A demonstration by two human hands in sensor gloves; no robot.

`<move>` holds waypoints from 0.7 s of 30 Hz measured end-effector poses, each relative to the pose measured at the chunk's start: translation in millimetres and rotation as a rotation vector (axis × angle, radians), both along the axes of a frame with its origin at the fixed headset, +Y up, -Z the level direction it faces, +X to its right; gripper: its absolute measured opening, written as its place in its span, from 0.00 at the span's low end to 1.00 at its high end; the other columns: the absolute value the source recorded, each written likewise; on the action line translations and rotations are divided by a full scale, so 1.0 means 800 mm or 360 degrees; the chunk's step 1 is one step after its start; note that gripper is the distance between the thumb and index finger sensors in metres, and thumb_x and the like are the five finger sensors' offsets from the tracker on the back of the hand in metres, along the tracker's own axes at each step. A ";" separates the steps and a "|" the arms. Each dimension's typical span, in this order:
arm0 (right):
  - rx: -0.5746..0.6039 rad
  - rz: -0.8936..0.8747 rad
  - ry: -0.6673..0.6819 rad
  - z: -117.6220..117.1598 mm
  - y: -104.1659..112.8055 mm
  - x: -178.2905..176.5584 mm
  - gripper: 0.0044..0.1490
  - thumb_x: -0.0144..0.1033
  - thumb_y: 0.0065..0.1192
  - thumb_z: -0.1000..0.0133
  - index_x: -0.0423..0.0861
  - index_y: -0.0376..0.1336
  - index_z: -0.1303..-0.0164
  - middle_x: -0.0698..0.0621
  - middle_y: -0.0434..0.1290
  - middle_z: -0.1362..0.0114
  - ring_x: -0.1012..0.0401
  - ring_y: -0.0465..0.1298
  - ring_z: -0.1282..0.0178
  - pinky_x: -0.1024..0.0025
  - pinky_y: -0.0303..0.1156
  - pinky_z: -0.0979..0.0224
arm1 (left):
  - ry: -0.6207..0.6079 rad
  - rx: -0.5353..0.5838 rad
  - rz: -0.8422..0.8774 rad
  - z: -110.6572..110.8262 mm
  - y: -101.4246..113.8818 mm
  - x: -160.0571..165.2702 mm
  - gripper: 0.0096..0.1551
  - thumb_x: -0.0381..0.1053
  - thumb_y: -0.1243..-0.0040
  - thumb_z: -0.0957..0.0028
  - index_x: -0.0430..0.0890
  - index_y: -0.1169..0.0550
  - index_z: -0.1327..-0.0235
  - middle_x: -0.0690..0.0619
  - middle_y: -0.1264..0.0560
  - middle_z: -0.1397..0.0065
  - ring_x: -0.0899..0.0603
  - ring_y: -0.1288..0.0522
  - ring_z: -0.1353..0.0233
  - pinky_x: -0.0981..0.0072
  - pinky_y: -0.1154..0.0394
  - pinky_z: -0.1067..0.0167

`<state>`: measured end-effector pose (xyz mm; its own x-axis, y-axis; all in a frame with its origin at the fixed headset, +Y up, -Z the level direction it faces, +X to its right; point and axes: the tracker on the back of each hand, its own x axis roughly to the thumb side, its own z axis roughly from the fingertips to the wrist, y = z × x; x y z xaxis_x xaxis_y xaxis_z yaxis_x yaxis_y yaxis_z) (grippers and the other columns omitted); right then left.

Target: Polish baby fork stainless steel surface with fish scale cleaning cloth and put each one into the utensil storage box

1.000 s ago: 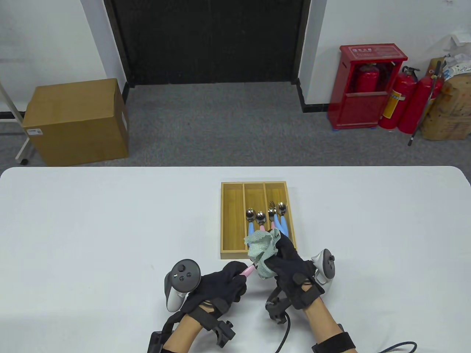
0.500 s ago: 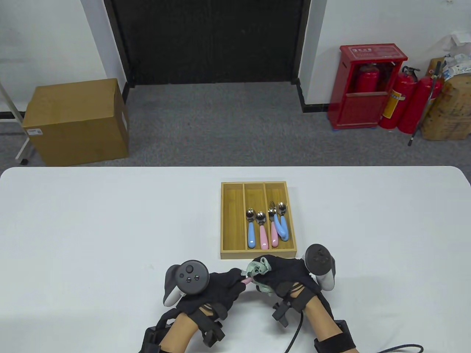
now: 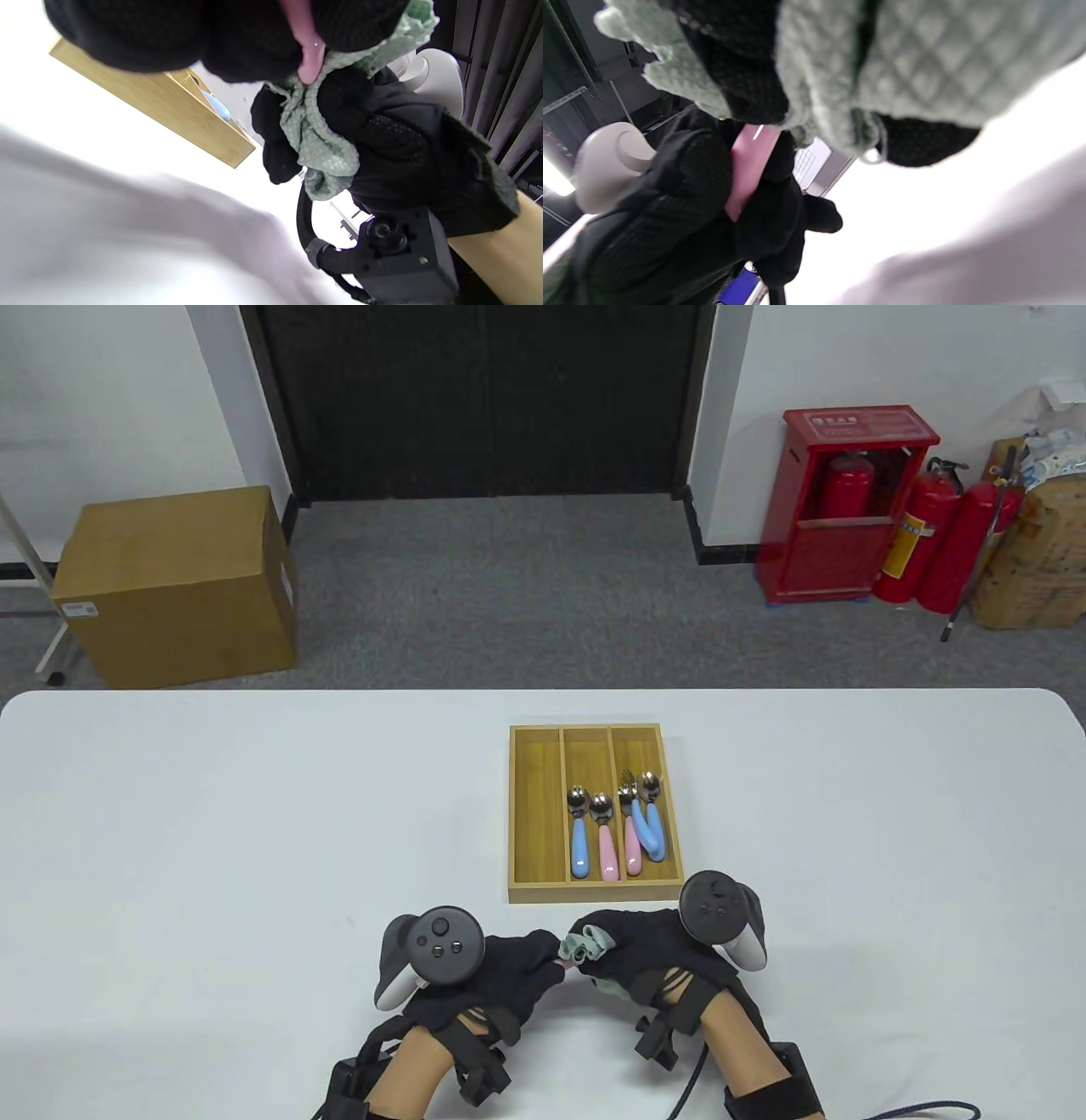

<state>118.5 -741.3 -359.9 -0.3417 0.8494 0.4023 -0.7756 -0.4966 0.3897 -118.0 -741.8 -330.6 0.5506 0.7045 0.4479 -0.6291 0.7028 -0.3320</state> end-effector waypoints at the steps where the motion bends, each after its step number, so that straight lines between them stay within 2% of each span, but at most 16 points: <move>1: 0.0042 0.0036 -0.0027 -0.001 0.002 0.000 0.27 0.34 0.77 0.62 0.41 0.76 0.53 0.35 0.85 0.55 0.48 0.85 0.71 0.47 0.77 0.65 | 0.0001 0.0004 -0.0003 0.000 0.000 0.000 0.26 0.58 0.41 0.48 0.46 0.22 0.41 0.50 0.15 0.62 0.43 0.18 0.65 0.38 0.26 0.44; 5: 0.0175 0.0163 -0.0121 0.000 0.006 -0.001 0.28 0.42 0.74 0.62 0.40 0.78 0.56 0.37 0.87 0.63 0.53 0.86 0.78 0.52 0.78 0.71 | 0.0024 0.0002 0.0006 -0.002 -0.001 -0.002 0.26 0.58 0.41 0.47 0.46 0.22 0.41 0.50 0.15 0.61 0.43 0.18 0.65 0.38 0.27 0.44; 9: 0.0208 0.0093 -0.0263 -0.001 0.006 0.003 0.31 0.51 0.71 0.61 0.38 0.79 0.62 0.40 0.87 0.71 0.56 0.85 0.85 0.55 0.79 0.76 | 0.0063 -0.0014 0.0078 -0.005 0.001 -0.007 0.27 0.59 0.42 0.47 0.46 0.22 0.41 0.51 0.15 0.61 0.43 0.18 0.65 0.38 0.27 0.44; 12: 0.0226 0.0048 -0.0315 0.000 0.008 0.004 0.31 0.52 0.71 0.61 0.38 0.80 0.63 0.41 0.87 0.72 0.57 0.85 0.85 0.55 0.79 0.76 | 0.0079 -0.0007 0.0100 -0.006 0.005 -0.009 0.27 0.59 0.42 0.47 0.46 0.22 0.40 0.50 0.15 0.61 0.43 0.18 0.65 0.38 0.27 0.43; 15: 0.0251 0.0006 -0.0301 0.000 0.008 0.003 0.29 0.48 0.73 0.61 0.41 0.79 0.60 0.39 0.87 0.67 0.54 0.85 0.81 0.52 0.79 0.72 | 0.0078 0.0006 0.0078 -0.006 0.005 -0.009 0.26 0.59 0.42 0.47 0.47 0.22 0.40 0.51 0.15 0.60 0.43 0.18 0.64 0.38 0.27 0.43; 18: 0.0195 -0.0102 -0.0140 0.001 0.008 0.000 0.25 0.36 0.74 0.61 0.44 0.77 0.54 0.36 0.85 0.56 0.49 0.86 0.72 0.49 0.78 0.65 | 0.0054 -0.0005 0.0082 -0.005 0.006 -0.008 0.26 0.58 0.41 0.47 0.46 0.22 0.40 0.50 0.15 0.60 0.43 0.18 0.64 0.38 0.27 0.43; 20: 0.0207 -0.0087 -0.0129 0.000 0.009 0.000 0.25 0.32 0.74 0.61 0.44 0.77 0.53 0.35 0.84 0.54 0.48 0.86 0.70 0.48 0.78 0.63 | 0.0052 0.0030 0.0051 -0.006 0.008 -0.008 0.27 0.58 0.41 0.47 0.47 0.22 0.40 0.50 0.15 0.60 0.43 0.18 0.64 0.38 0.27 0.42; 21: 0.0196 -0.0073 -0.0157 0.000 0.009 0.000 0.25 0.32 0.74 0.61 0.45 0.77 0.53 0.37 0.85 0.53 0.48 0.86 0.70 0.48 0.78 0.64 | 0.0056 0.0027 0.0041 -0.007 0.008 -0.008 0.27 0.58 0.41 0.47 0.47 0.22 0.40 0.50 0.15 0.60 0.43 0.18 0.64 0.38 0.27 0.42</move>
